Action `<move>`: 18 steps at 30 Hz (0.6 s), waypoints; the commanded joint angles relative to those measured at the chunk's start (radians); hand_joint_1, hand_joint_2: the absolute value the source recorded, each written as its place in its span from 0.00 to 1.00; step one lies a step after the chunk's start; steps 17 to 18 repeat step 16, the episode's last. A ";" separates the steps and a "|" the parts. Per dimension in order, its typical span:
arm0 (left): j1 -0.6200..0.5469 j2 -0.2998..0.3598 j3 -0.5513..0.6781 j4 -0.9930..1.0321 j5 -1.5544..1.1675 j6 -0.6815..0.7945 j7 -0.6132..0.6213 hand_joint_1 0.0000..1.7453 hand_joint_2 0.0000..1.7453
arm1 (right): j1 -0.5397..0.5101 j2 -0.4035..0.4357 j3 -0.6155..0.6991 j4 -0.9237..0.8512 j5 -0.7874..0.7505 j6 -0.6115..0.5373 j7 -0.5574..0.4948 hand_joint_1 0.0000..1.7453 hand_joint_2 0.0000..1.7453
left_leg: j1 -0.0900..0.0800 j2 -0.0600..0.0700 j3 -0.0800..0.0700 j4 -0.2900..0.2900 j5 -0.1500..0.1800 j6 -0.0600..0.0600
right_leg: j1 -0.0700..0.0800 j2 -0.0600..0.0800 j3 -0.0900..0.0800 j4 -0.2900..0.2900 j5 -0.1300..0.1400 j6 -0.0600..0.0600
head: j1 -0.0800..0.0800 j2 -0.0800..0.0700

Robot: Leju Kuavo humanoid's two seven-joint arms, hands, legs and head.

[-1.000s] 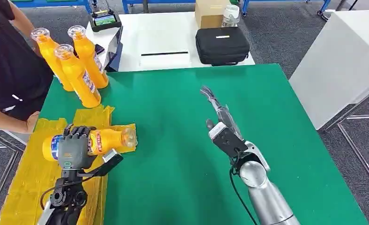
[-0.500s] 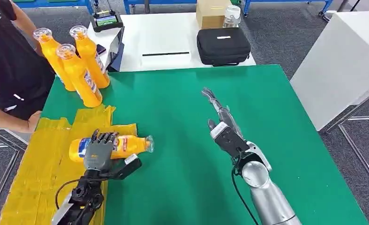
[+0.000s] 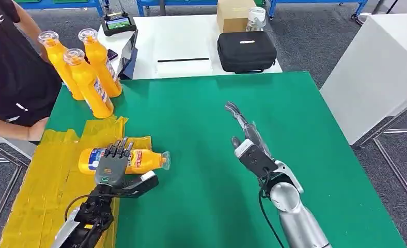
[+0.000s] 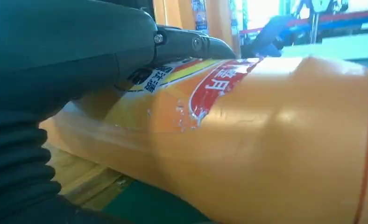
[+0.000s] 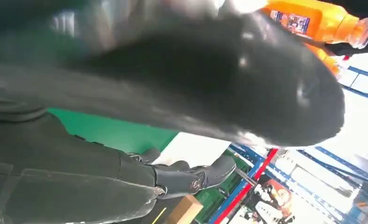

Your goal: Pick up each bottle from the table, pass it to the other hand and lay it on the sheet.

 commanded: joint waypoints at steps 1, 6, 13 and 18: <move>0.106 0.052 0.074 -0.392 0.135 0.097 -0.034 0.00 0.00 | 0.064 -0.024 -0.051 -0.081 0.013 0.005 0.004 0.00 0.00 | 0.000 0.002 0.003 0.000 -0.002 0.000 | 0.000 -0.001 0.003 0.000 -0.002 -0.002 | 0.000 0.000; 0.144 0.059 0.113 -0.502 0.184 0.101 -0.054 0.00 0.00 | 0.081 -0.029 -0.049 -0.095 0.020 0.008 0.001 0.00 0.00 | 0.000 0.002 0.000 0.000 -0.002 0.000 | 0.001 0.000 -0.001 0.000 -0.001 -0.001 | 0.000 0.000; 0.153 0.029 0.192 -0.624 0.460 0.208 -0.160 0.00 0.00 | 0.104 -0.023 -0.051 -0.094 0.028 0.005 -0.018 0.00 0.00 | 0.001 0.002 -0.002 0.001 -0.001 0.000 | 0.002 0.000 -0.003 0.000 0.000 -0.001 | 0.000 0.000; 0.145 0.007 0.211 -0.667 0.577 0.206 -0.221 0.00 0.00 | 0.118 -0.021 -0.051 -0.103 0.033 0.001 -0.024 0.00 0.00 | 0.000 0.002 -0.001 0.000 -0.002 0.000 | 0.001 -0.001 -0.001 0.000 -0.001 -0.001 | 0.000 0.000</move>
